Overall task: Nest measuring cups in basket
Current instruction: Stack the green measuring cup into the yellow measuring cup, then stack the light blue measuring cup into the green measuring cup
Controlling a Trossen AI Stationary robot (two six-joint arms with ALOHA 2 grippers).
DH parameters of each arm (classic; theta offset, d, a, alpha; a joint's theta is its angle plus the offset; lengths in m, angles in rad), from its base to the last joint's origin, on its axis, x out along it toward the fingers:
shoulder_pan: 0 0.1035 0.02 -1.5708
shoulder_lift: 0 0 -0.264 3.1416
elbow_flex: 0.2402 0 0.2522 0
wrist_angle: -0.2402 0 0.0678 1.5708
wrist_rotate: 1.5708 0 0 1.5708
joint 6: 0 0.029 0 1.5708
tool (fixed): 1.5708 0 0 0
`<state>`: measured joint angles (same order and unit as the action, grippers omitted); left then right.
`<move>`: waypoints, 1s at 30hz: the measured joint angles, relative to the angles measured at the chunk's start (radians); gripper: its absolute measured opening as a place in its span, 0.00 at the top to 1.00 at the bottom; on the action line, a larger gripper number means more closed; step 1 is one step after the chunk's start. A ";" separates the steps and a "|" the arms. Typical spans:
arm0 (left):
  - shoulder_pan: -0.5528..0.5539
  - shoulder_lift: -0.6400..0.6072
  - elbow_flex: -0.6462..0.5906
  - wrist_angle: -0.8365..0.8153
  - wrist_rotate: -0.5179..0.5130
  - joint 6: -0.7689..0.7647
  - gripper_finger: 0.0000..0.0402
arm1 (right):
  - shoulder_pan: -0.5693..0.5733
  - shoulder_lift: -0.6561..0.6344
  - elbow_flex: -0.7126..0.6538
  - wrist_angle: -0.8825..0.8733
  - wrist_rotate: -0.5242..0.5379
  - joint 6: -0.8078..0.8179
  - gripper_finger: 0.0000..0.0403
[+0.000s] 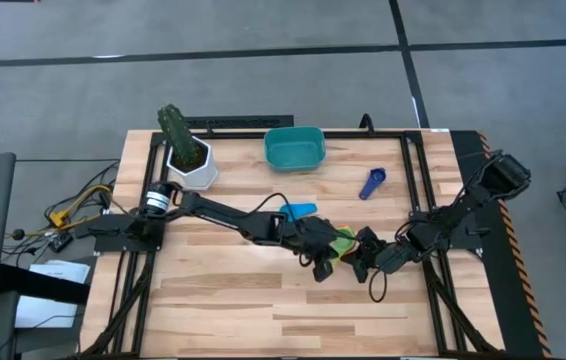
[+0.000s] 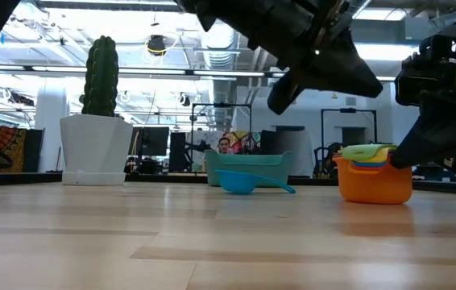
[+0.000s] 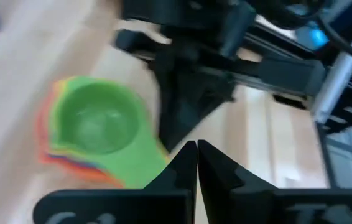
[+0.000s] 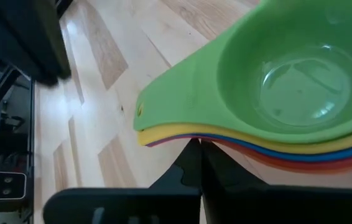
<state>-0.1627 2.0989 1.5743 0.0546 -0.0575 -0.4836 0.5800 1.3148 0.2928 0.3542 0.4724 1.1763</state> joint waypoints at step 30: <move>-0.017 -0.350 -0.550 -0.107 -0.346 -0.138 0.99 | 0.001 0.000 0.000 0.042 -0.036 -0.025 0.93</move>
<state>-0.1802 1.7493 1.0245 -0.0521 -0.4035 -0.6216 0.5808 1.3144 0.2924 0.3961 0.4361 1.1511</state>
